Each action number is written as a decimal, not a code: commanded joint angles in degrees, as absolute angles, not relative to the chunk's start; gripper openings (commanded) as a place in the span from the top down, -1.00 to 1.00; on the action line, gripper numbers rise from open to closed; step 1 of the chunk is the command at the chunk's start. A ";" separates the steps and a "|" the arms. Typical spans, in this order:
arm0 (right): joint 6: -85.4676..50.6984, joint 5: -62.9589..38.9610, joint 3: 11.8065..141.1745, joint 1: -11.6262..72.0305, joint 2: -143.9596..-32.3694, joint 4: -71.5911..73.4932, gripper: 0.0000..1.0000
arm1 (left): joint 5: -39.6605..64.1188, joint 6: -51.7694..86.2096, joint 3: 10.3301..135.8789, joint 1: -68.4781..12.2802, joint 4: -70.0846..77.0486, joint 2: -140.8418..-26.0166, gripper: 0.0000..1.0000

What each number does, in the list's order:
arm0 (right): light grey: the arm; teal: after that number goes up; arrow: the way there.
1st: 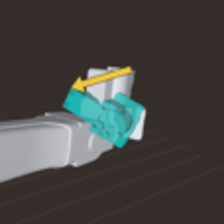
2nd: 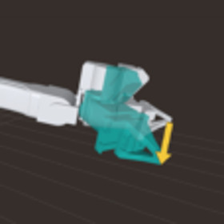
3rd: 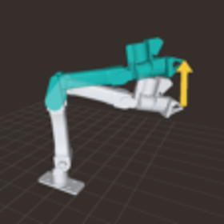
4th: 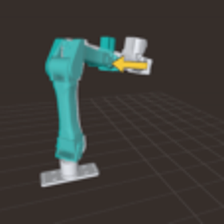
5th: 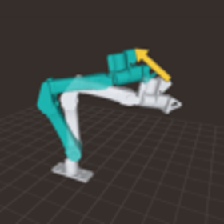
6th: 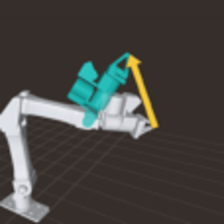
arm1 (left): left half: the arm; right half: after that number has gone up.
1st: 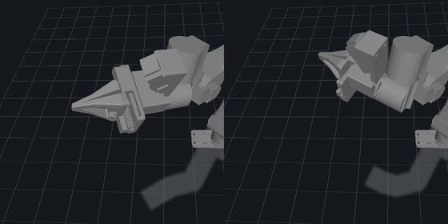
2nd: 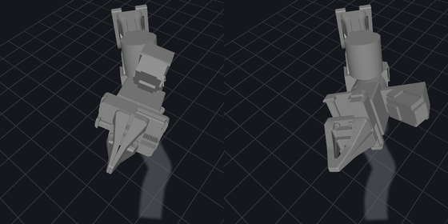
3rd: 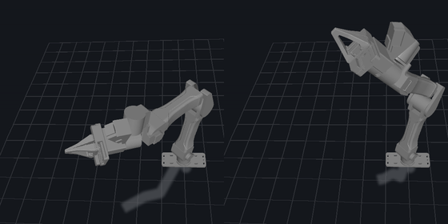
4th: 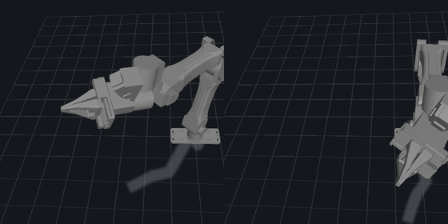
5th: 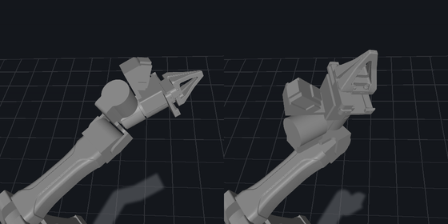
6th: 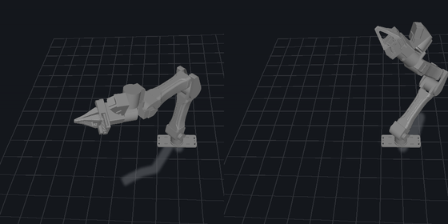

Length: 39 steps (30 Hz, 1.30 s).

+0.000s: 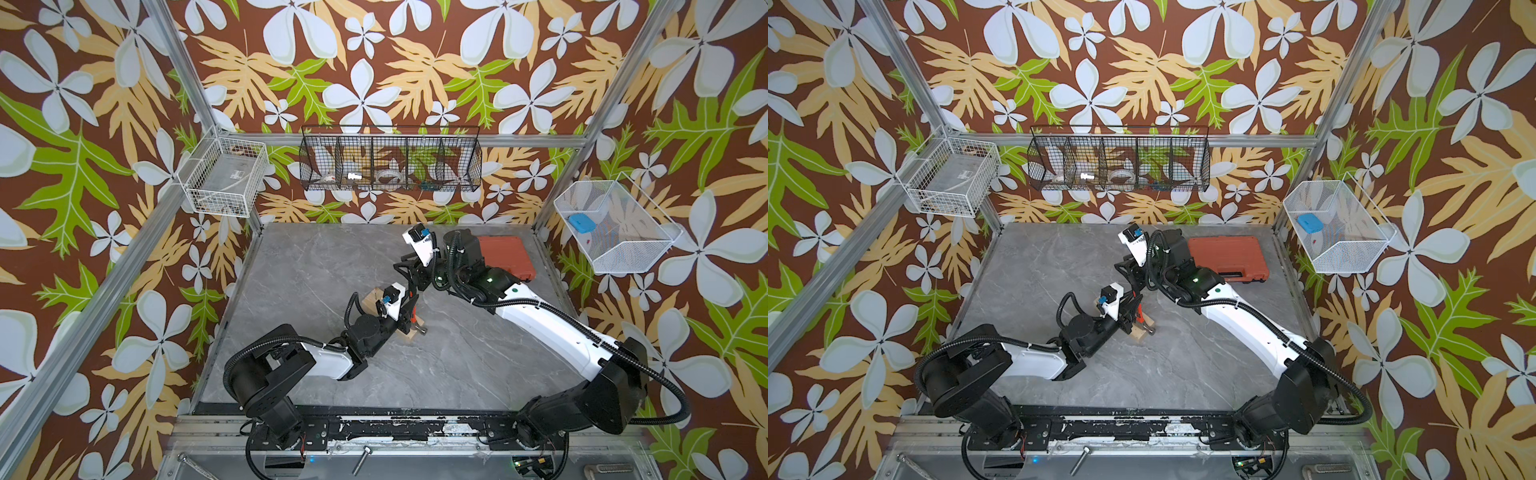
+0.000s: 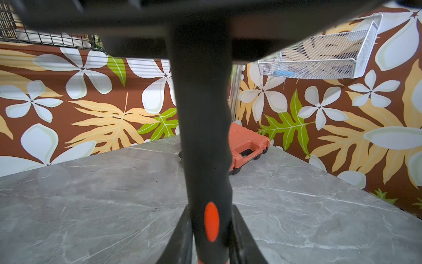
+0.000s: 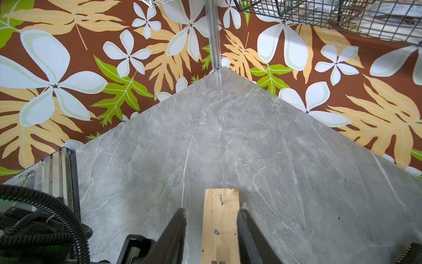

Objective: Use a claw hammer to pull out a nail
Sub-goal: Adjust the hammer at the mounting plate.

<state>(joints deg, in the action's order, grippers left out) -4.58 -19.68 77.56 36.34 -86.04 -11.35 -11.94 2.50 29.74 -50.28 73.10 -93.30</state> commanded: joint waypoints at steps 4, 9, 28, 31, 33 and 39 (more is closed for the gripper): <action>-7.56 -19.28 84.68 36.30 -89.13 -23.70 0.01 | -12.99 0.40 29.44 -50.10 74.95 -93.34 0.66; -8.84 -17.62 87.81 36.30 -89.47 -28.55 -0.10 | -13.16 0.34 29.36 -50.10 74.97 -93.34 0.66; -9.19 -12.62 89.94 37.65 -88.42 -34.40 0.33 | -13.59 0.54 29.47 -50.10 73.73 -93.67 0.66; -8.10 -12.12 90.37 38.31 -88.42 -35.28 0.18 | -13.79 0.54 29.36 -50.10 73.50 -93.60 0.66; -7.53 -11.59 90.67 38.71 -88.25 -36.00 0.12 | -13.97 0.56 29.38 -50.10 73.39 -93.69 0.66; -5.28 -9.84 90.54 39.26 -87.28 -37.27 0.18 | -13.84 0.79 29.36 -50.10 73.39 -93.87 0.66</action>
